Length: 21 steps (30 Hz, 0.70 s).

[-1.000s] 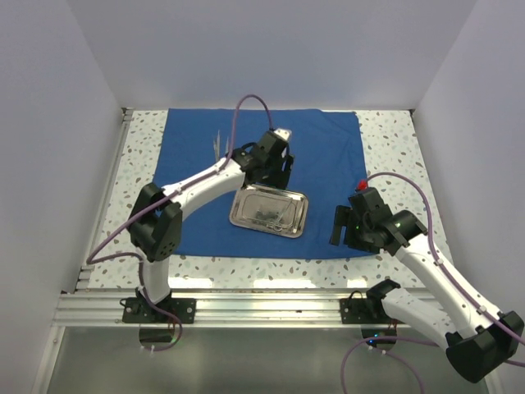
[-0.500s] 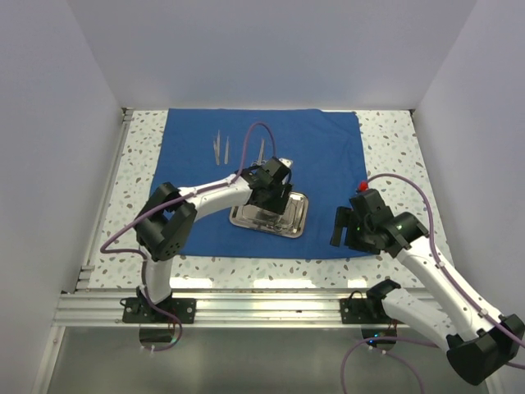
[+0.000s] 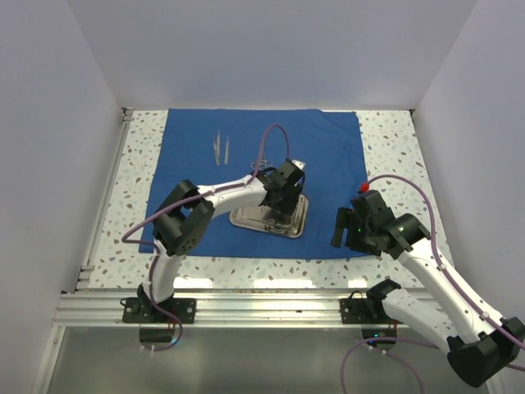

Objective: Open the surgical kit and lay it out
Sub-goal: Pick up the medical item from the container.

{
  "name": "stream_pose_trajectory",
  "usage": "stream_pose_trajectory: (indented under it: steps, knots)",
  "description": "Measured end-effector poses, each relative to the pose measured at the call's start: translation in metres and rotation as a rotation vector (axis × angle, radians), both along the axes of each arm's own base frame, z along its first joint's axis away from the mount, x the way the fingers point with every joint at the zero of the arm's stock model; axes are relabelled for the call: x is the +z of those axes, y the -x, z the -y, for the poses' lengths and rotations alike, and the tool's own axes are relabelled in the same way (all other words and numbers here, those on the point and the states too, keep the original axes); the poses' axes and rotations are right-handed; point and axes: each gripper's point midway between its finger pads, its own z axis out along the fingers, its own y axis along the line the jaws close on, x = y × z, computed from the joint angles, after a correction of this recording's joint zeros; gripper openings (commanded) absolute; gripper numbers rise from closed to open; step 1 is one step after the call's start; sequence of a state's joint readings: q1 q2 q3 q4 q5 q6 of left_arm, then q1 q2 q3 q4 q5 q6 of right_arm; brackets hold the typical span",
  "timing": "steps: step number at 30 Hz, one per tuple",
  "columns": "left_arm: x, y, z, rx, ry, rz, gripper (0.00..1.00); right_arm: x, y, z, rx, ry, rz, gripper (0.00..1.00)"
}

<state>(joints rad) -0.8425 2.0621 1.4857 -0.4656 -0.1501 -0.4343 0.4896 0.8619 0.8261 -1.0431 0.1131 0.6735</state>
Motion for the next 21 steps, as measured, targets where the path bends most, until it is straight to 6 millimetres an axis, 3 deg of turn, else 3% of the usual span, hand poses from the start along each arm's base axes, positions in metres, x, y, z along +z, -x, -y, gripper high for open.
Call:
stream_pose_trajectory:
  steps: [5,12,16,20,21]
  knots:
    - [-0.001,-0.017,0.010,0.020,-0.015,0.042,0.56,0.000,0.001,0.001,0.000,0.003,-0.004,0.81]
    - [-0.004,-0.035,0.020,0.046,-0.025,0.071,0.31,-0.001,0.003,0.002,-0.001,0.010,-0.014,0.81]
    - [-0.006,-0.038,0.022,0.056,-0.012,0.073,0.23,-0.002,0.003,0.003,-0.003,0.016,-0.015,0.81]
    - [-0.006,-0.044,0.019,0.069,-0.005,0.073,0.00,-0.002,0.003,0.003,-0.003,0.016,-0.015,0.81]
    - [-0.006,-0.046,0.018,0.073,0.000,0.068,0.00,-0.002,0.003,0.003,-0.003,0.016,-0.016,0.81]
